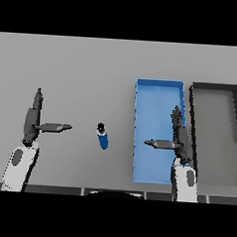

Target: Pick up the blue pipe and place it into the blue bin.

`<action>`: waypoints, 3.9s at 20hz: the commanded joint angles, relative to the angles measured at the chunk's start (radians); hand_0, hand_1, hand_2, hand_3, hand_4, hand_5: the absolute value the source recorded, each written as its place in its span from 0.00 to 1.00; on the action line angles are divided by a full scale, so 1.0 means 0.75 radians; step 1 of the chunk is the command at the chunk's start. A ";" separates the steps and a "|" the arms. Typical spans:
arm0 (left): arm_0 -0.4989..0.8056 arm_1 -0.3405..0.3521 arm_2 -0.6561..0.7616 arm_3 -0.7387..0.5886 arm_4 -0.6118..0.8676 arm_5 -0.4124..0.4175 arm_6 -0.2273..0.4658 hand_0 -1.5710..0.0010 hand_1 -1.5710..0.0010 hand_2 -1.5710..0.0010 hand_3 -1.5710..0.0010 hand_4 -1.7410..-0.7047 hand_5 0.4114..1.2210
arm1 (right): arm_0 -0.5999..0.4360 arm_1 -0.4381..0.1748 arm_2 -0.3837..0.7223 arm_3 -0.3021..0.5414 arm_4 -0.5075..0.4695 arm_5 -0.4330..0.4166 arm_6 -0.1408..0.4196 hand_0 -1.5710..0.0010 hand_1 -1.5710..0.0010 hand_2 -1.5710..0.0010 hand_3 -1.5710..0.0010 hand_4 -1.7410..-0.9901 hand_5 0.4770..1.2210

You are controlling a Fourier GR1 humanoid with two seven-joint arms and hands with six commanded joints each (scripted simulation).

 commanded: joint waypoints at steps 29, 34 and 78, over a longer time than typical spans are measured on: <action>0.112 0.215 -0.402 -0.248 -0.082 -0.646 -0.073 1.00 1.00 1.00 1.00 0.62 0.05 | 0.144 -0.171 0.129 -0.175 0.173 0.104 -0.140 1.00 1.00 1.00 1.00 0.64 0.19; 0.061 0.084 -0.479 -0.173 -0.138 -0.641 -0.072 1.00 1.00 1.00 1.00 0.60 0.04 | 0.167 -0.159 0.141 -0.204 0.169 0.107 -0.122 1.00 1.00 1.00 1.00 0.62 0.19; -0.233 -0.356 -0.586 -0.160 -0.110 -0.565 -0.057 0.00 0.00 0.00 0.08 0.01 1.00 | 0.193 -0.190 0.103 -0.205 0.182 0.092 -0.174 1.00 1.00 1.00 1.00 0.75 0.20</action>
